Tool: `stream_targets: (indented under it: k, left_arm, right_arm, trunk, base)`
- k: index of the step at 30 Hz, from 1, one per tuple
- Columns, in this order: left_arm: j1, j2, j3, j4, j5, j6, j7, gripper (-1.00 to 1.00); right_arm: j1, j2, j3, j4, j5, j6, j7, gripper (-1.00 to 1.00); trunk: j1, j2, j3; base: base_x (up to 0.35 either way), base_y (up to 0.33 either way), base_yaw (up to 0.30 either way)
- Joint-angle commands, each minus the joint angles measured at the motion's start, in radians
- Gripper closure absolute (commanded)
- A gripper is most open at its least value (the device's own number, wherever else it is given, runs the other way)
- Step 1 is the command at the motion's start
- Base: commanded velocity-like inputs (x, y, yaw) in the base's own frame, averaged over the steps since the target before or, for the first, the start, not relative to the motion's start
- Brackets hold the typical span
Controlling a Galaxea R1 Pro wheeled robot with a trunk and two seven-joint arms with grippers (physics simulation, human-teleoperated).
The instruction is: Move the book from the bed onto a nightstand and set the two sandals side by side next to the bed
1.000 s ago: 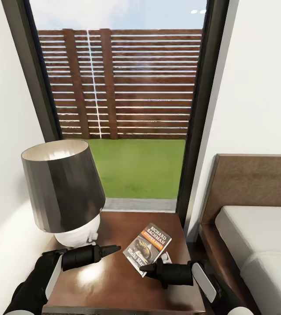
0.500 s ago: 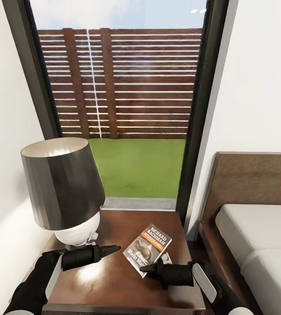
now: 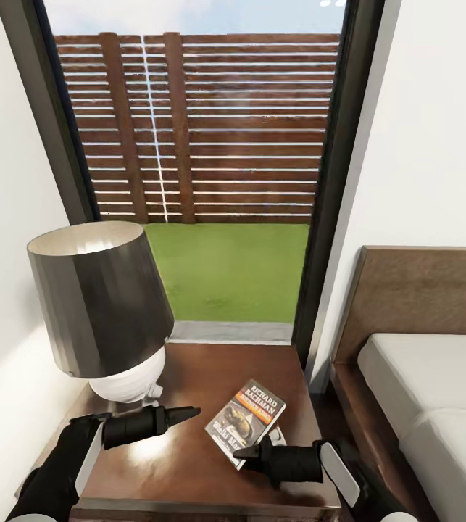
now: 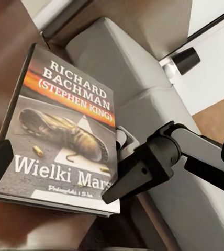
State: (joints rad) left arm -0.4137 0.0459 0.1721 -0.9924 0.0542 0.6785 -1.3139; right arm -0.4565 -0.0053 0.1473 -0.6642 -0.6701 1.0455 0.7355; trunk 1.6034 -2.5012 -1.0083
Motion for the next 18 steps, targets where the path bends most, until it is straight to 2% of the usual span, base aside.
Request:
stream_targets:
  k: [1,18]
  left_arm:
    - [0.0,0.0,0.0,0.0,0.003,0.01,-0.002,-1.0]
    - [0.0,0.0,0.001,0.0,0.003,0.01,-0.002,-1.0]
  right_arm:
    - [-0.001,-0.001,0.002,0.0,0.003,0.002,0.007,1.0]
    - [-0.001,0.001,0.003,-0.003,-0.004,0.002,0.016,1.0]
  trunk:
    - [0.0,-0.001,-0.005]
    - [0.001,-0.001,-0.009]
  base:
    - [0.0,0.0,0.0]
    - [0.0,0.0,0.0]
